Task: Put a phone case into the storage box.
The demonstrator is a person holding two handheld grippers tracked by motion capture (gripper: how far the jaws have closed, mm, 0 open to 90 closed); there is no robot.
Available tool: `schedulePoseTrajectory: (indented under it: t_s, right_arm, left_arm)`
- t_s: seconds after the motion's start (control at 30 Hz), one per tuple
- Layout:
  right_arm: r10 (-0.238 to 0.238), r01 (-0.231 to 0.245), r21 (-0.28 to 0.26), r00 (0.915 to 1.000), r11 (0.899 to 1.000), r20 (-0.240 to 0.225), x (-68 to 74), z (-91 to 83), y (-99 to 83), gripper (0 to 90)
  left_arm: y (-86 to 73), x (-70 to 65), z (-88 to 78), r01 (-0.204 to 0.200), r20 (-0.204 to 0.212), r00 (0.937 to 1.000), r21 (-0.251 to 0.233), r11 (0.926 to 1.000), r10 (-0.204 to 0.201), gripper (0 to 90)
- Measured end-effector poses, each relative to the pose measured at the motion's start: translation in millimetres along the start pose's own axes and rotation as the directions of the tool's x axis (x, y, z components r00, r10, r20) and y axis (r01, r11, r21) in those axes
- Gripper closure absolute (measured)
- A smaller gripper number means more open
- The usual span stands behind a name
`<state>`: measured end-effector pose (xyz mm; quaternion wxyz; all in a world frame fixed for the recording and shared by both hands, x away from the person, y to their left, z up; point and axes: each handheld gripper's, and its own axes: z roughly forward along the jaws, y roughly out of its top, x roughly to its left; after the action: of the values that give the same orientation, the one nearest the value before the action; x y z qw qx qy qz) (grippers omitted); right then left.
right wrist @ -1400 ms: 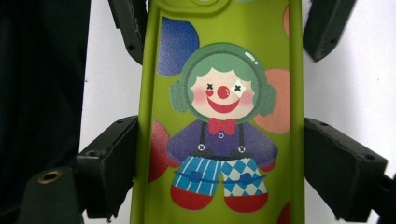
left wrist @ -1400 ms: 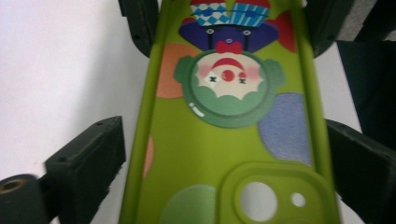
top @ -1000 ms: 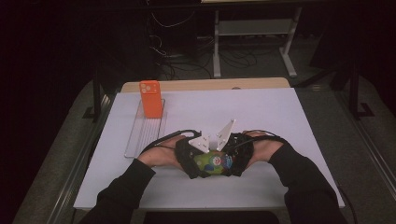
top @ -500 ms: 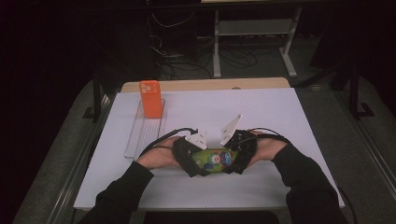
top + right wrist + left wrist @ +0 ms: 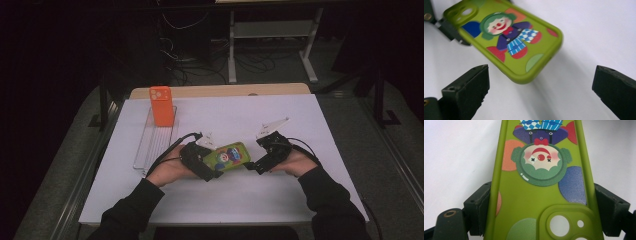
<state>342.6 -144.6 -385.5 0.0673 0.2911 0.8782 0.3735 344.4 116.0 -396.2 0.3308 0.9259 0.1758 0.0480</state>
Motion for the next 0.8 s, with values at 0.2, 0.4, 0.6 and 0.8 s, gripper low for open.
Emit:
schedulePoseTrajectory:
  t_s: [0.2,0.4,0.6,0.8]
  right_arm:
    - [0.11,-0.103,-0.1,0.9917,0.99,0.067,6.1,5.8,-14.6,0.3]
    - [0.039,-0.021,-0.118,0.9883,0.993,0.148,17.3,15.1,-23.4,0.5]
    - [-0.061,0.086,-0.096,0.9686,0.992,0.241,24.0,21.7,-25.0,0.0]
    - [-0.16,0.185,-0.058,0.941,0.981,0.298,30.3,24.9,-27.0,0.0]
  left_arm:
    - [-1.9,4.2,-0.4,0.08,-0.035,0.9961,-0.001,0.9968,-0.08,15.4]
    - [-2.4,7.4,-2.9,0.074,-0.036,0.9966,0.007,0.9972,-0.074,15.4]
    - [-2.6,7.5,-2.4,0.076,-0.037,0.9964,0.009,0.9971,-0.076,15.4]
    - [-2.8,6.4,-0.7,0.104,-0.046,0.9935,-0.005,0.9946,-0.104,15.4]
